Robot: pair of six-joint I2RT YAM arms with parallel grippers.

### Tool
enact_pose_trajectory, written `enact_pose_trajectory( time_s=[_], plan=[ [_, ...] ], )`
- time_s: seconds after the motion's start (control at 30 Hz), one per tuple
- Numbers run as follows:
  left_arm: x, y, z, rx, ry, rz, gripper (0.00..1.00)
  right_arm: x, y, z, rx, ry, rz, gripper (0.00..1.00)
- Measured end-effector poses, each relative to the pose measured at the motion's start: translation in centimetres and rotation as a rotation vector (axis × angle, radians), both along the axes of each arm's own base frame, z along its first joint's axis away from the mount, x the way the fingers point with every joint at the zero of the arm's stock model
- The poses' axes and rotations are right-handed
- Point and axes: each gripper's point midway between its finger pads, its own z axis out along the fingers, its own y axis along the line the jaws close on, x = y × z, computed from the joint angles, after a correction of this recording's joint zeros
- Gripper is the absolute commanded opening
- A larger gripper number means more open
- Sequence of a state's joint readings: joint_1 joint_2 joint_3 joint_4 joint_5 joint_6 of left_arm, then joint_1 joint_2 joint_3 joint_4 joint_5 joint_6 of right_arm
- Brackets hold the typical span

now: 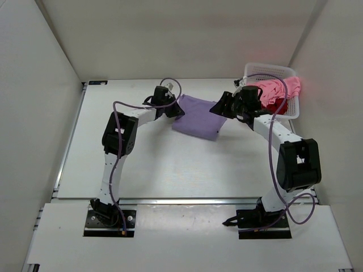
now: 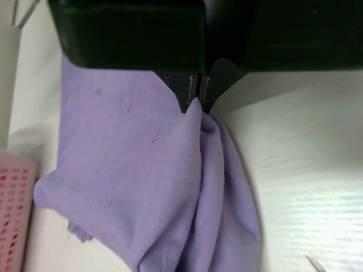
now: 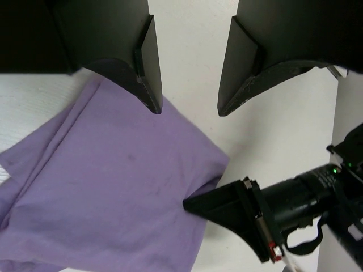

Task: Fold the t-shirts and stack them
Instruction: Put the neatly folded tshirt into the corner of the board with the left arm

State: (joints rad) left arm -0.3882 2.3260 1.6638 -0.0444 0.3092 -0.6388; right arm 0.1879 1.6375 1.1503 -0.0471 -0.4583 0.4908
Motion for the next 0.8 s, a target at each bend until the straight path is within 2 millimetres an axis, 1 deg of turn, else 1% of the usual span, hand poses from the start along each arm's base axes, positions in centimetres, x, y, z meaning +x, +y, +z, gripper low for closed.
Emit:
enact_pose_trajectory(
  time_s=[0.07, 0.1, 0.13, 0.17, 0.2, 0.23, 0.3, 0.33, 0.4, 0.47, 0.5, 0.53, 0.57, 0.63, 0.73, 0.8],
  plan=[
    [0.7, 0.4, 0.5, -0.018, 0.008, 0.013, 0.0, -0.2, 0.2, 0.4, 0.009, -0.007, 0.008, 0.41],
    [1.1, 1.2, 0.8, -0.026, 0.017, 0.025, 0.0, -0.2, 0.3, 0.6, 0.014, -0.016, 0.012, 0.41],
    [1.6, 2.3, 1.0, -0.032, 0.02, 0.045, 0.0, -0.2, 0.5, 0.8, 0.019, -0.023, 0.018, 0.42],
    [2.4, 4.2, 1.2, -0.034, 0.021, 0.078, 0.0, -0.2, 0.7, 0.9, 0.024, -0.028, 0.023, 0.41],
    [3.1, 6.4, 1.3, -0.033, 0.022, 0.119, 0.0, -0.2, 0.8, 1.0, 0.032, -0.03, 0.03, 0.41],
    [3.8, 9.2, 1.5, -0.03, 0.026, 0.171, 0.0, -0.1, 1.0, 1.0, 0.04, -0.033, 0.037, 0.4],
    [4.9, 15.8, 1.8, -0.028, 0.027, 0.301, 0.0, 0.0, 1.3, 0.9, 0.06, -0.031, 0.05, 0.4],
    [5.1, 19.3, 2.0, -0.025, 0.028, 0.373, 0.0, 0.1, 1.3, 0.8, 0.07, -0.025, 0.056, 0.4],
    [4.8, 26.4, 2.3, -0.018, 0.028, 0.528, 0.0, 0.2, 1.4, 0.2, 0.086, -0.006, 0.062, 0.4],
    [3.9, 32.7, 2.9, 0.0, 0.015, 0.679, 0.0, 0.3, 1.3, 0.0, 0.099, 0.006, 0.062, 0.42],
    [3.2, 35.1, 3.1, 0.008, 0.009, 0.744, 0.0, 0.2, 1.4, 0.0, 0.103, 0.009, 0.065, 0.4],
    [2.5, 37.2, 3.5, 0.017, 0.002, 0.807, 0.0, 0.3, 1.4, 0.1, 0.106, 0.006, 0.068, 0.41],
    [1.8, 39.0, 3.9, 0.026, -0.008, 0.867, 0.0, 0.3, 1.5, 0.2, 0.108, -0.002, 0.071, 0.41],
    [0.4, 40.7, 4.8, 0.035, -0.03, 0.949, 0.0, 0.3, 1.6, 0.3, 0.113, -0.006, 0.079, 0.41],
    [-2.1, 41.6, 5.7, 0.054, -0.061, 1.056, 0.01, 0.1, 2.1, 0.5, 0.116, -0.009, 0.094, 0.4],
    [-3.6, 41.9, 6.0, 0.058, -0.081, 1.112, 0.17, -0.1, 2.3, 0.5, 0.117, -0.009, 0.103, 0.4]
  ],
)
